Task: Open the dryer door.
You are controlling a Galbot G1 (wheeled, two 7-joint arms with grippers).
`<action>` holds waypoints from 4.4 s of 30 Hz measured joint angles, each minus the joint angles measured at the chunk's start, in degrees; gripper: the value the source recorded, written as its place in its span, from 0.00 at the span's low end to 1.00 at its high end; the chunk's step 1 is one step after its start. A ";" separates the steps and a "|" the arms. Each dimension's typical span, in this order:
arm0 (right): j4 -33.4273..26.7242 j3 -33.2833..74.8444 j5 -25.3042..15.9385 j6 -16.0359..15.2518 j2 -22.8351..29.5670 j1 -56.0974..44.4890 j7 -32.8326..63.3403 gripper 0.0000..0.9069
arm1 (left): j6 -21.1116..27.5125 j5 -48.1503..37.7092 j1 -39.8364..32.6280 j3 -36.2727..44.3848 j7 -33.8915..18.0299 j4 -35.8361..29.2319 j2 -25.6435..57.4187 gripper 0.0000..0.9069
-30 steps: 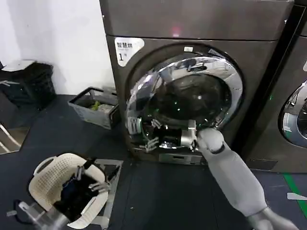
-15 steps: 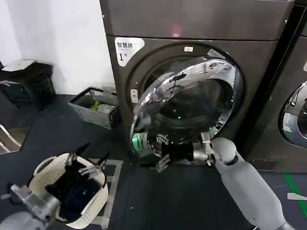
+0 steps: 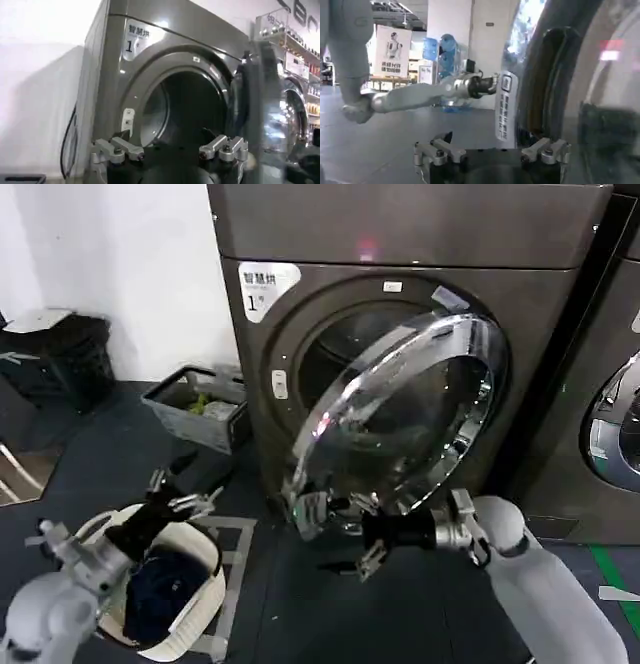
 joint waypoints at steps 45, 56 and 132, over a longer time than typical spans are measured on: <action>-12.32 62.49 14.14 2.90 -8.61 -21.83 2.19 1.00 | -3.30 5.14 -25.88 37.83 5.16 13.86 -0.90 1.00; -10.32 75.83 8.72 7.83 -7.54 -24.91 32.75 1.00 | -3.39 5.93 -29.57 45.64 4.87 13.40 -3.64 1.00; -1.41 105.78 -10.17 -7.34 -3.40 -42.54 67.26 1.00 | -14.94 20.56 -53.40 72.21 -5.81 45.88 -34.34 1.00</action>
